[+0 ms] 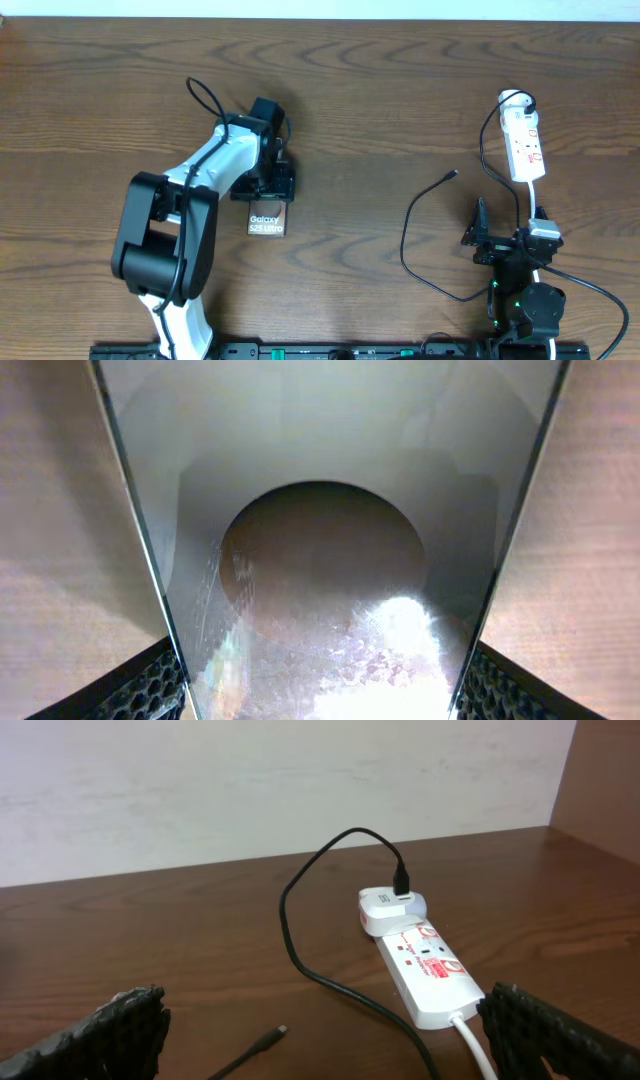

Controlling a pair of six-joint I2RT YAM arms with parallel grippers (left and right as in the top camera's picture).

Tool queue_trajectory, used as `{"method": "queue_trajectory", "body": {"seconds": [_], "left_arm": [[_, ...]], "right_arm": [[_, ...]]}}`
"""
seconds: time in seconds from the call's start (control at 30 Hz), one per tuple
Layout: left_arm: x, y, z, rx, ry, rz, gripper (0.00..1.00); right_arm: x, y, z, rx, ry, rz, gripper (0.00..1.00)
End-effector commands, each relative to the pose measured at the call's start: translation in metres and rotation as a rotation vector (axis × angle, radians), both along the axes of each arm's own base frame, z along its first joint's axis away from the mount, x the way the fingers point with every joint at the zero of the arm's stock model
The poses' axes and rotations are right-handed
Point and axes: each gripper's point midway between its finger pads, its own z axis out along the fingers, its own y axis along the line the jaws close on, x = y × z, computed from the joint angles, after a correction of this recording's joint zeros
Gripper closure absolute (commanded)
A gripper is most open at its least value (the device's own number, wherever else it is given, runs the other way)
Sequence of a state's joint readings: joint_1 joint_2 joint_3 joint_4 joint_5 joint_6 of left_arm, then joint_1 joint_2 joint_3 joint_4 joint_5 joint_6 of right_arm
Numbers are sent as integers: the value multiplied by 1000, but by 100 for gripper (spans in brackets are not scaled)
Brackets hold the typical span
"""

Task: Plug charger to phone and switch on socket
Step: 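Lift the phone with the left gripper and tilt it upright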

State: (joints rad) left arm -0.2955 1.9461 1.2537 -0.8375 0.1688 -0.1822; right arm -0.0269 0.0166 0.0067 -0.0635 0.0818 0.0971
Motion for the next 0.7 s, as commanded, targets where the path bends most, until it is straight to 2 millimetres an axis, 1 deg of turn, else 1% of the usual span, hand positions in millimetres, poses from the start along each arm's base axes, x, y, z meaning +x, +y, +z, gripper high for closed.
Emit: {"method": "queue_trajectory", "body": {"seconds": [0.0,0.17,0.27,0.43,0.6,0.67], "left_arm": [[6,-7,32,-58,-78,9,43],[10,-8,59,-81,-151,8,43],[10,-8,70,-90,-177,22,43],[10,-8,80,-98,-202,26,43],[10,-9,80,-100,-201,44,43],[9,-12,81,-119,-195,42,43]], "right_arm": [[0,0,1,-9,-4,1,1],[0,0,1,-9,-4,1,1],[0,0,1,-9,-4,1,1],[0,0,1,-9,-4,1,1],[0,0,1,-9,-4,1,1],[0,0,1,-9,-4,1,1]]}}
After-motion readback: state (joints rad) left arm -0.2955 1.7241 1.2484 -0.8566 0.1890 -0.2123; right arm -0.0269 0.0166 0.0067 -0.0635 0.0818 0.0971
